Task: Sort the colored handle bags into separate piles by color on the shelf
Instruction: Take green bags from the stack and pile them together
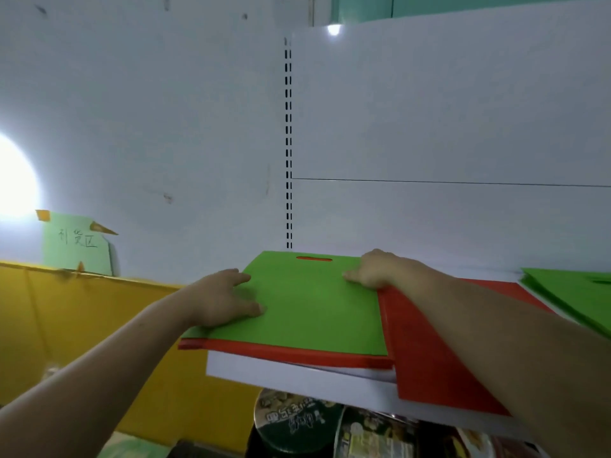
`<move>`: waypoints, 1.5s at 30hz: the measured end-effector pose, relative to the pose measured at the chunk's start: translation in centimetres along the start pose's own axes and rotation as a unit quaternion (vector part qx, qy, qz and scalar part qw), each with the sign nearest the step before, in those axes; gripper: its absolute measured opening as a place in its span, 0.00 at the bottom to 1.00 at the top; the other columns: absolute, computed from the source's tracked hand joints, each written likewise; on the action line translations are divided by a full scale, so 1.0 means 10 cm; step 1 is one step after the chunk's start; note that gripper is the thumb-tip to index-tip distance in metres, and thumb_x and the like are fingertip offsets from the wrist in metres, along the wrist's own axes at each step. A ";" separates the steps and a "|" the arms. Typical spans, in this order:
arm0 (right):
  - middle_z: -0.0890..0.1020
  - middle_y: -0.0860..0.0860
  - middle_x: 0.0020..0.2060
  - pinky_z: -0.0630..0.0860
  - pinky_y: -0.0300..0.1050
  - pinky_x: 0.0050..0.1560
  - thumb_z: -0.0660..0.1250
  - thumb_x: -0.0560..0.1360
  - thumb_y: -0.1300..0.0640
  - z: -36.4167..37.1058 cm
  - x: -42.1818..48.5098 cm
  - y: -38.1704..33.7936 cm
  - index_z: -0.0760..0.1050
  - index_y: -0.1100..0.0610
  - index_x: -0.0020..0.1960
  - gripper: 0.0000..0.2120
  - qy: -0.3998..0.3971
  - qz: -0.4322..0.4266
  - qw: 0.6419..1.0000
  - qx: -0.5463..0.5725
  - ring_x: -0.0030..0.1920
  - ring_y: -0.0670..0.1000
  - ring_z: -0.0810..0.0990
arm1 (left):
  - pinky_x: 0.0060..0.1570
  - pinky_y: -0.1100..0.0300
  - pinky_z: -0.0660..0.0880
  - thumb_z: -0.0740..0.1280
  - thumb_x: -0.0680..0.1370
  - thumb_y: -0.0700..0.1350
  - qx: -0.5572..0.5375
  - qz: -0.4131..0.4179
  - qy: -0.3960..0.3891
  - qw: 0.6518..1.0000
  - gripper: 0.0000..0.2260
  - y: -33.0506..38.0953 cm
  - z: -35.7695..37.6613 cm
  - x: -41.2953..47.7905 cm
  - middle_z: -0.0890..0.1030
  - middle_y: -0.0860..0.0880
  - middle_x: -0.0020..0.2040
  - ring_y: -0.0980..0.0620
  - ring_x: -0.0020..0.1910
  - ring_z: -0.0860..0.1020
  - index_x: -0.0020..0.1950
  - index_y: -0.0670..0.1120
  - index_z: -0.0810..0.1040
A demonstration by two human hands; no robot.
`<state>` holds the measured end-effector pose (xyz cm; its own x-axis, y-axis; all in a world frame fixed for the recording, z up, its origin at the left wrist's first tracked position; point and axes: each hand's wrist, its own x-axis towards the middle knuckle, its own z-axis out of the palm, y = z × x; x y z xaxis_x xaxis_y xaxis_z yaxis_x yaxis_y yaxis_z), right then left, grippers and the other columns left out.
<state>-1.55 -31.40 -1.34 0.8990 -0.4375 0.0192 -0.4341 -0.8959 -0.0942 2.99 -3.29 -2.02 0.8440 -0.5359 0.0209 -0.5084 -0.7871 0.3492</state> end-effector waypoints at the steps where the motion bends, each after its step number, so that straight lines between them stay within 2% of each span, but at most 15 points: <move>1: 0.72 0.62 0.65 0.69 0.46 0.60 0.52 0.80 0.39 0.01 0.00 -0.01 0.71 0.65 0.66 0.31 -0.004 -0.001 1.000 -0.009 0.64 0.59 0.72 | 0.71 0.58 0.55 0.67 0.73 0.62 0.004 -0.003 -0.023 1.000 0.38 0.00 -0.01 0.03 0.54 0.49 0.78 0.50 0.75 0.57 0.77 0.49 0.57; 3: 0.75 0.61 0.61 0.70 0.45 0.56 0.54 0.80 0.39 0.01 0.01 -0.03 0.73 0.65 0.62 0.29 -0.007 -0.008 0.999 -0.031 0.60 0.59 0.74 | 0.69 0.59 0.57 0.66 0.73 0.62 0.009 -0.001 -0.054 0.998 0.38 0.00 -0.03 0.06 0.57 0.48 0.77 0.49 0.74 0.59 0.76 0.46 0.58; 6: 0.78 0.58 0.58 0.73 0.47 0.54 0.60 0.76 0.39 0.03 0.03 -0.04 0.76 0.60 0.60 0.26 0.026 -0.012 0.998 -0.050 0.57 0.58 0.76 | 0.61 0.61 0.64 0.66 0.74 0.62 0.003 0.008 -0.070 0.998 0.33 0.01 -0.02 0.08 0.67 0.46 0.71 0.49 0.68 0.68 0.72 0.44 0.66; 9: 0.79 0.55 0.57 0.73 0.47 0.53 0.63 0.76 0.44 0.00 -0.03 -0.09 0.77 0.55 0.58 0.18 0.100 -0.006 0.995 -0.016 0.56 0.57 0.76 | 0.62 0.60 0.67 0.65 0.71 0.66 0.005 0.028 -0.058 0.998 0.35 -0.03 0.00 0.11 0.70 0.46 0.68 0.47 0.65 0.70 0.71 0.45 0.67; 12: 0.79 0.55 0.56 0.69 0.45 0.50 0.60 0.79 0.48 -0.04 -0.12 -0.19 0.77 0.55 0.57 0.14 0.189 0.002 0.979 0.071 0.57 0.58 0.75 | 0.64 0.58 0.66 0.63 0.72 0.67 -0.017 0.037 -0.033 0.999 0.37 -0.08 0.02 0.11 0.68 0.44 0.71 0.46 0.68 0.69 0.73 0.45 0.64; 16: 0.81 0.56 0.55 0.68 0.44 0.50 0.60 0.79 0.50 -0.11 -0.27 -0.28 0.77 0.56 0.57 0.13 0.297 0.016 0.932 0.208 0.56 0.58 0.76 | 0.61 0.59 0.67 0.68 0.72 0.61 -0.126 0.041 0.036 0.991 0.34 -0.17 -0.01 0.12 0.70 0.44 0.70 0.46 0.66 0.71 0.73 0.46 0.64; 19: 0.80 0.55 0.58 0.64 0.39 0.49 0.60 0.80 0.51 -0.19 -0.41 -0.31 0.75 0.55 0.62 0.14 0.334 0.030 0.902 0.273 0.59 0.56 0.75 | 0.53 0.57 0.73 0.75 0.70 0.47 -0.255 0.053 0.088 0.961 0.29 -0.26 -0.06 0.17 0.75 0.42 0.63 0.45 0.52 0.77 0.69 0.45 0.70; 22: 0.78 0.53 0.62 0.63 0.36 0.51 0.62 0.79 0.51 -0.24 -0.57 -0.32 0.73 0.53 0.65 0.16 0.355 0.043 0.881 0.309 0.62 0.55 0.74 | 0.42 0.56 0.77 0.72 0.71 0.35 -0.361 0.071 0.107 0.924 0.24 -0.33 -0.10 0.15 0.79 0.42 0.55 0.46 0.40 0.80 0.66 0.46 0.73; 25: 0.75 0.51 0.64 0.63 0.34 0.56 0.66 0.77 0.56 -0.28 -0.77 -0.34 0.71 0.53 0.67 0.19 0.397 0.047 0.848 0.348 0.64 0.53 0.72 | 0.40 0.56 0.76 0.69 0.73 0.33 -0.392 0.093 0.122 0.907 0.23 -0.38 -0.14 0.07 0.79 0.45 0.44 0.47 0.37 0.79 0.65 0.49 0.74; 30: 0.76 0.50 0.62 0.61 0.29 0.55 0.65 0.76 0.61 -0.31 -1.15 -0.44 0.72 0.54 0.66 0.18 0.465 0.031 0.827 0.315 0.62 0.49 0.72 | 0.41 0.56 0.77 0.69 0.73 0.35 -0.438 0.133 0.115 0.881 0.21 -0.37 -0.18 -0.09 0.80 0.46 0.42 0.45 0.39 0.80 0.63 0.53 0.76; 34: 0.74 0.53 0.64 0.58 0.27 0.59 0.66 0.75 0.64 -0.38 -1.43 -0.50 0.70 0.58 0.68 0.21 0.510 0.032 0.816 0.271 0.65 0.51 0.71 | 0.49 0.53 0.78 0.69 0.73 0.35 -0.465 0.174 0.073 0.865 0.23 -0.32 -0.18 -0.21 0.81 0.46 0.52 0.46 0.47 0.81 0.61 0.58 0.74; 37: 0.71 0.57 0.66 0.55 0.26 0.62 0.66 0.73 0.66 -0.48 -1.68 -0.47 0.67 0.60 0.70 0.26 0.533 0.033 0.809 0.245 0.67 0.52 0.68 | 0.51 0.50 0.78 0.68 0.73 0.33 -0.459 0.207 0.066 0.861 0.25 -0.24 -0.15 -0.30 0.82 0.45 0.53 0.46 0.47 0.82 0.64 0.57 0.73; 41: 0.68 0.56 0.67 0.55 0.27 0.62 0.66 0.72 0.67 -0.54 -2.06 -0.30 0.65 0.58 0.72 0.30 0.521 0.065 0.816 0.241 0.68 0.51 0.66 | 0.57 0.45 0.75 0.68 0.73 0.32 -0.435 0.255 0.075 0.860 0.27 -0.07 -0.07 -0.43 0.79 0.45 0.59 0.45 0.54 0.80 0.65 0.57 0.72; 45: 0.69 0.55 0.66 0.55 0.24 0.58 0.67 0.72 0.66 -0.55 -2.53 0.04 0.65 0.56 0.72 0.30 0.498 0.104 0.829 0.232 0.67 0.51 0.68 | 0.56 0.51 0.75 0.68 0.74 0.34 -0.418 0.268 0.058 0.866 0.26 0.27 0.05 -0.65 0.78 0.46 0.61 0.46 0.53 0.79 0.69 0.53 0.71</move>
<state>-24.78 -21.09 3.63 0.2130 -0.6314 0.7456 -0.2965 -0.7689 -0.5664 -3.94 -2.05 -1.70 0.5614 -0.6834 0.4668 -0.5718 0.0874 0.8157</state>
